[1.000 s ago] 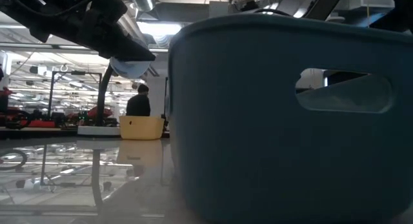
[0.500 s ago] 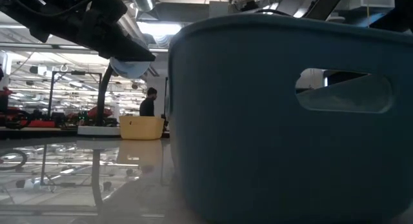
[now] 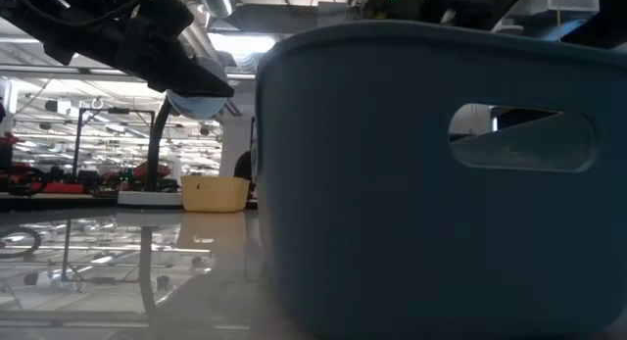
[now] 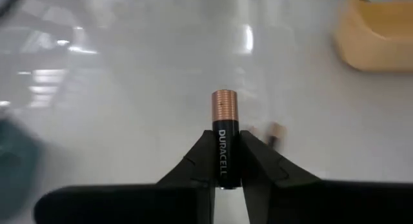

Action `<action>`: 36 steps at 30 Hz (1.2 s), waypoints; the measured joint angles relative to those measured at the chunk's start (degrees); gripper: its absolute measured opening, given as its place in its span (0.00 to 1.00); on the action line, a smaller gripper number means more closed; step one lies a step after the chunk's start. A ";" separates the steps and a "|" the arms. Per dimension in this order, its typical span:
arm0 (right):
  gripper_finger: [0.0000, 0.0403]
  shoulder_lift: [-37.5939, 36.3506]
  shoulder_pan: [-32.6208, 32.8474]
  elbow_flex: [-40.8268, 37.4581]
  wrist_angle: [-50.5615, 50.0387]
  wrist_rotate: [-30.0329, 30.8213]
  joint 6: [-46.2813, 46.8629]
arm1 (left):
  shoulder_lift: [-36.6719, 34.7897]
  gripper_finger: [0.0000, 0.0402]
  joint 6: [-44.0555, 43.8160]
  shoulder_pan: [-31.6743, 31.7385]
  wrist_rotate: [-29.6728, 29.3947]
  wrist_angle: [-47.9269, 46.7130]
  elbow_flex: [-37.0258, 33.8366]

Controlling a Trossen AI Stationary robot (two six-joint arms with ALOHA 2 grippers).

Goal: Sort batteries
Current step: Put the black battery into the blue bin

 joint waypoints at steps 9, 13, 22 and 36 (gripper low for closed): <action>0.12 -1.25 14.39 0.02 0.50 6.73 6.42 | 0.00 0.42 -1.37 -0.02 0.00 -1.14 0.00; 0.12 -1.25 20.45 0.02 0.79 11.72 10.40 | 0.00 0.42 -2.81 0.00 0.00 -1.03 0.00; 0.12 3.33 30.81 0.07 8.80 19.21 16.85 | -0.02 0.42 -6.23 -0.51 -0.02 1.21 0.00; 0.15 7.87 34.62 0.07 10.87 20.00 25.26 | -0.02 0.42 -7.53 -3.32 0.01 3.15 0.00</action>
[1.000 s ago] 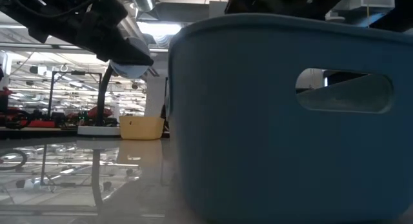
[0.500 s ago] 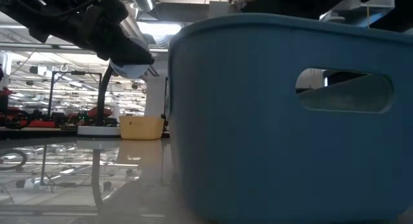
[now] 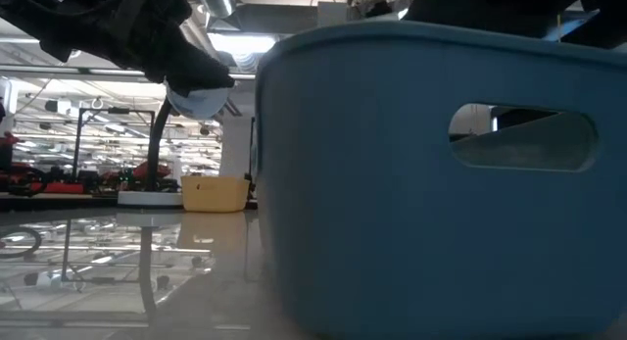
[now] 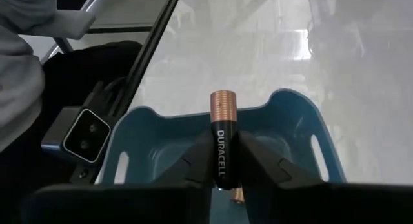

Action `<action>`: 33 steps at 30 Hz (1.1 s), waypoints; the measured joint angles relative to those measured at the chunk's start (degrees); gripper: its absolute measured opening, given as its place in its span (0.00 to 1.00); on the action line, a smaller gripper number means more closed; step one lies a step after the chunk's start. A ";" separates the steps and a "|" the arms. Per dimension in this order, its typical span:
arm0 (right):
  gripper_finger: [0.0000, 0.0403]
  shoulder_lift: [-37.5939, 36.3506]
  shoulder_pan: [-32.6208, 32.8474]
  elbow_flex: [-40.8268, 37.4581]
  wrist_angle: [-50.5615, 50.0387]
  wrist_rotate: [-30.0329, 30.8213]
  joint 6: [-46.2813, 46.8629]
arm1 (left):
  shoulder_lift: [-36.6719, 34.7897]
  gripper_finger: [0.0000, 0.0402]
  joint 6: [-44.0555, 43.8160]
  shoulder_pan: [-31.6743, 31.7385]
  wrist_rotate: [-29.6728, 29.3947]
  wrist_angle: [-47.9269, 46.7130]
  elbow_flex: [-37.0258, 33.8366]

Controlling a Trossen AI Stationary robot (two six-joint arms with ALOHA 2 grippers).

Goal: Sort batteries
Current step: Put the black battery into the blue bin

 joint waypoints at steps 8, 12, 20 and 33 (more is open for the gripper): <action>0.26 0.00 -0.05 0.00 -1.21 2.75 -0.17 | -0.04 0.42 0.43 -0.04 -0.01 0.43 0.00; 0.30 0.00 -0.05 0.00 -1.19 3.42 -0.17 | -0.04 0.42 0.43 -0.04 -0.01 0.42 0.00; 0.31 -0.11 -0.06 0.00 -0.13 6.16 -2.23 | -0.04 0.42 0.04 -0.04 -0.01 0.42 0.00; 0.31 -3.84 -4.05 -0.02 0.48 6.65 -5.54 | -0.02 0.42 0.41 -0.02 -0.01 0.43 0.00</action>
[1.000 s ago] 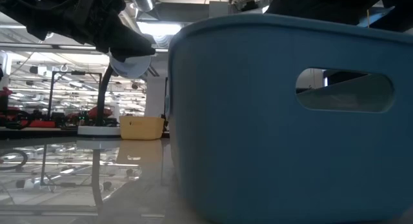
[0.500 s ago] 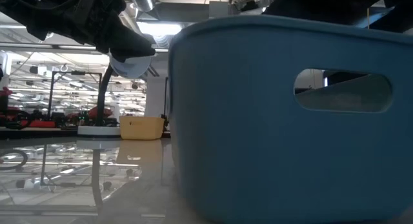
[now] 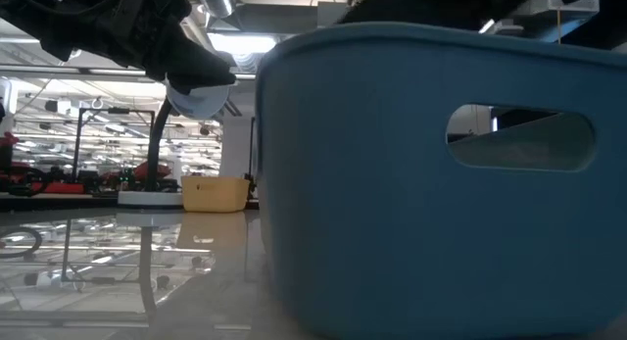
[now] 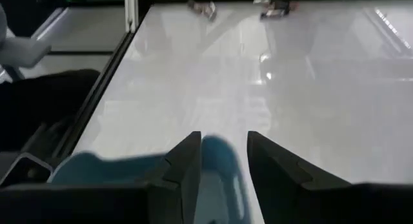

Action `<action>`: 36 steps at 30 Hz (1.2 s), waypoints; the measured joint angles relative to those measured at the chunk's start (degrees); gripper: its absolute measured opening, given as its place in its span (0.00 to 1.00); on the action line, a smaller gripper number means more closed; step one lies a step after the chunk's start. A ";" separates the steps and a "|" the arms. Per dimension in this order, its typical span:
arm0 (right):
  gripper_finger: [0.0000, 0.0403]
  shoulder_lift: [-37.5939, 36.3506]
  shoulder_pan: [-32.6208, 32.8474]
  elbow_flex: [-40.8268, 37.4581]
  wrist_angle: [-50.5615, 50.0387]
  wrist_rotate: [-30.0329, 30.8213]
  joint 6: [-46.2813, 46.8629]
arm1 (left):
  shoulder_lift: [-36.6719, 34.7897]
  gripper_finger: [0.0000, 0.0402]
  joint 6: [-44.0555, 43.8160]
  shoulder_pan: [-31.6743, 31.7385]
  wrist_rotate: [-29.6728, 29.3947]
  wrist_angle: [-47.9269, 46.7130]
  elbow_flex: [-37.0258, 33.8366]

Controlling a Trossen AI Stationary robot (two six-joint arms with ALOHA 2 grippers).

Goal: Sort batteries
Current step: Put the black battery into the blue bin

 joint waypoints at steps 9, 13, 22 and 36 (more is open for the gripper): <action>0.31 -0.99 -9.93 0.00 -1.29 0.37 -5.19 | 0.00 0.42 0.02 0.00 0.00 0.02 0.00; 0.31 -0.99 -16.14 0.00 -3.86 -1.01 -4.94 | 0.00 0.42 -0.20 -0.04 0.02 0.19 0.00; 0.31 -0.91 -27.10 0.00 -4.20 -6.32 -2.80 | 4.34 0.42 1.66 -2.85 0.06 5.95 0.00; 0.31 12.52 -34.51 11.48 -12.35 -15.26 -4.11 | 10.56 0.42 -2.88 -3.34 0.04 6.26 0.02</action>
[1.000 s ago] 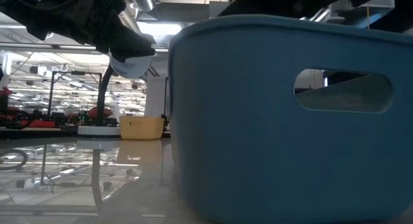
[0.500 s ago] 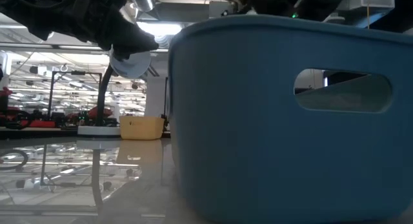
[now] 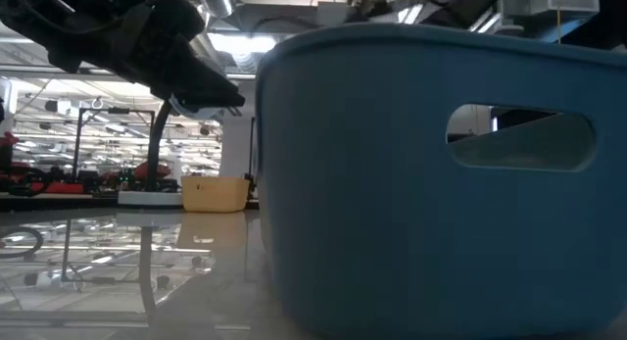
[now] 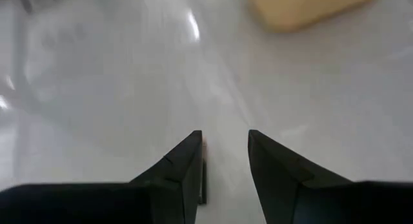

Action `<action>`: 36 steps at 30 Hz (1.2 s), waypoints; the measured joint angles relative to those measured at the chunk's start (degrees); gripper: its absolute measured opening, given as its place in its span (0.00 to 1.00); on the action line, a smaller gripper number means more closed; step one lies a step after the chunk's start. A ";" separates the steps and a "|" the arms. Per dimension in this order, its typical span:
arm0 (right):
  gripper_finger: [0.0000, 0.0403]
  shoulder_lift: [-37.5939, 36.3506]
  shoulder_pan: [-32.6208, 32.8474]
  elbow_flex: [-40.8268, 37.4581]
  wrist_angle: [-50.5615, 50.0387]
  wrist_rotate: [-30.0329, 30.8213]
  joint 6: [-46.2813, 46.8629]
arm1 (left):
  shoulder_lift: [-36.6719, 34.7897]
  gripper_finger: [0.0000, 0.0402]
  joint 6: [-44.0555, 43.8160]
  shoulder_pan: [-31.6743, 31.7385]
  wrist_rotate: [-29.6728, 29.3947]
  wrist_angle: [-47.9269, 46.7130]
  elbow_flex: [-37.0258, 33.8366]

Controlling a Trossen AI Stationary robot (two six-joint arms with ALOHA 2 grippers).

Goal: Sort batteries
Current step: Put the black battery into the blue bin

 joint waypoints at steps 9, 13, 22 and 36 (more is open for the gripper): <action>0.31 6.84 0.68 8.61 -10.17 0.56 -2.59 | -0.03 0.42 -2.00 -0.89 -0.02 -4.04 0.02; 0.31 7.03 0.79 8.67 -11.00 0.59 -2.46 | -0.07 0.42 -2.93 -1.89 -0.02 -5.68 0.02; 0.31 7.03 3.29 8.67 -11.91 3.05 -2.09 | -0.07 0.42 -3.44 -2.96 -0.02 -6.37 0.02; 0.31 9.32 4.02 8.67 -11.11 5.74 -2.34 | -0.09 0.42 -2.96 -2.95 -0.02 -4.25 0.02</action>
